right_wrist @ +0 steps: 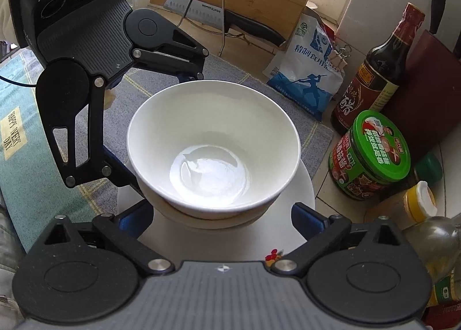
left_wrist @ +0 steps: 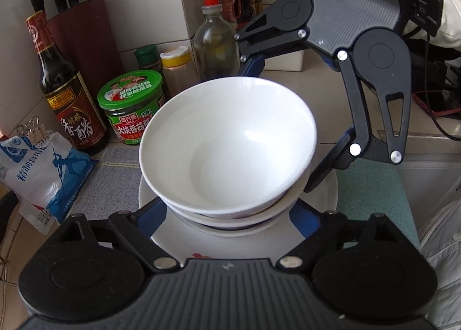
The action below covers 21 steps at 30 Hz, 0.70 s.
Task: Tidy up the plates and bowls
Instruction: 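Lower the bowl stack onto the white plate stack with both tools, then open both tools and withdraw from the stacked dishes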
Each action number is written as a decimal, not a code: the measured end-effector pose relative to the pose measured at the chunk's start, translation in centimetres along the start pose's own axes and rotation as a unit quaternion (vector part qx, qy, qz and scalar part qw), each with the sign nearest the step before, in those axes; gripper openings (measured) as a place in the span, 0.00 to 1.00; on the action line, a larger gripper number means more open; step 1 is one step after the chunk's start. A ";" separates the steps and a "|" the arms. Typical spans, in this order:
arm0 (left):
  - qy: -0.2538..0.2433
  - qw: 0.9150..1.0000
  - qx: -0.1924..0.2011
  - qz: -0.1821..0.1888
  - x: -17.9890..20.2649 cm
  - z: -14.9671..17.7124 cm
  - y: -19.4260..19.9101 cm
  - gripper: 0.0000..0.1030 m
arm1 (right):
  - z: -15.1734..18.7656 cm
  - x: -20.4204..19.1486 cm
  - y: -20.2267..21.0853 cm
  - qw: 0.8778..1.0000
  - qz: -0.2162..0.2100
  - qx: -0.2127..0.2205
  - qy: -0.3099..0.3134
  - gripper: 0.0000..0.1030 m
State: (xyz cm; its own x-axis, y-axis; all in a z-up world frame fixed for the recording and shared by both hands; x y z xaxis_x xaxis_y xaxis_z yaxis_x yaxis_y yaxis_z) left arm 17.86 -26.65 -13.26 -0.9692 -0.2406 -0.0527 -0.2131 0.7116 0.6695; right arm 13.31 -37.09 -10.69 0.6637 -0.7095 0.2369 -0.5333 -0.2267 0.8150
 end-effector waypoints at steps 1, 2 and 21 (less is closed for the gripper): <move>0.000 1.000 0.004 -0.004 0.1 0.0 0.3 0.94 | 0.1 -0.2 0.0 1.000 -0.001 -0.001 0.000 1.00; 0.003 1.000 0.007 -0.009 0.1 -0.1 0.5 0.95 | 0.1 -0.3 0.1 1.000 0.001 0.000 0.002 1.00; 0.126 0.960 0.128 -0.214 1.5 0.6 9.3 0.99 | 0.6 -2.5 4.1 0.979 0.111 0.030 -0.170 1.00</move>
State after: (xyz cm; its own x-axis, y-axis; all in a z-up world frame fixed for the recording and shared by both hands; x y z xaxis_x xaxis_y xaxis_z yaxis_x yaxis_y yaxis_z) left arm 14.37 -19.97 -7.58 -0.7323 -0.6763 -0.0799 -0.6399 0.6433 0.4203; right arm 9.13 -36.66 -8.22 0.3205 -0.9243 0.2071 -0.6819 -0.0734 0.7278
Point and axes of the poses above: each gripper's, at about its wrist camera, not at the fingertips, and y roughly against the way its jaws point, x to its right, z to its underside, the point moved 7 cm from there along -y, roughly the way its jaws point, and after that the axes turned 7 degrees about y, right-handed, at the moved point
